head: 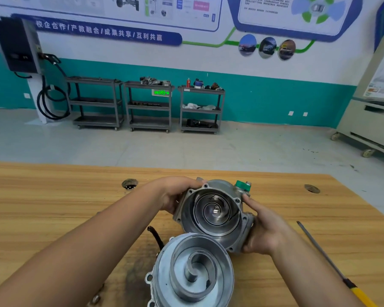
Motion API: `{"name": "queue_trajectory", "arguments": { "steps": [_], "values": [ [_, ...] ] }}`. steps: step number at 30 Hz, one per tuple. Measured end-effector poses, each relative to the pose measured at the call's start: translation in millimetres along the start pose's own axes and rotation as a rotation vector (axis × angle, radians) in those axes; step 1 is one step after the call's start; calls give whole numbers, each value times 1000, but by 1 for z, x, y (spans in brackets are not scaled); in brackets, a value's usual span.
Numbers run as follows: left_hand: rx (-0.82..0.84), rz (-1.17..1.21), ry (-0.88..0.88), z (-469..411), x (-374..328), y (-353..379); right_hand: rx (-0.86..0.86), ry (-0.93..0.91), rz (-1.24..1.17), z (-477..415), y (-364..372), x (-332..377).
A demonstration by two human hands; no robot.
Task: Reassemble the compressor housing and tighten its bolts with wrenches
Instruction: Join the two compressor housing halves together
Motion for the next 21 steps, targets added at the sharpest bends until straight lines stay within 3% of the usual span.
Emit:
{"name": "queue_trajectory", "arguments": {
  "steps": [5, 13, 18, 21],
  "values": [
    [-4, 20, 61, 6, -2, 6, 14, -125, 80, 7, 7, 0],
    [20, 63, 501, 59, -39, 8, 48, -744, 177, 58, 11, 32],
    [-69, -62, 730, 106, -54, 10, 162, -1010, 209, 99, 27, 27],
    [-111, -14, 821, 129, -44, 11, 153, -1206, 325, 122, 36, 15]
  ]
}}
Point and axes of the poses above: each hand's wrist, its own z-axis away from the middle knuckle, its own y-axis out of the palm, x = y × z, the point moved 3 cm from there along -z, towards the middle knuckle, and after that the axes turned 1 degree about -z, right-handed, at the moved point
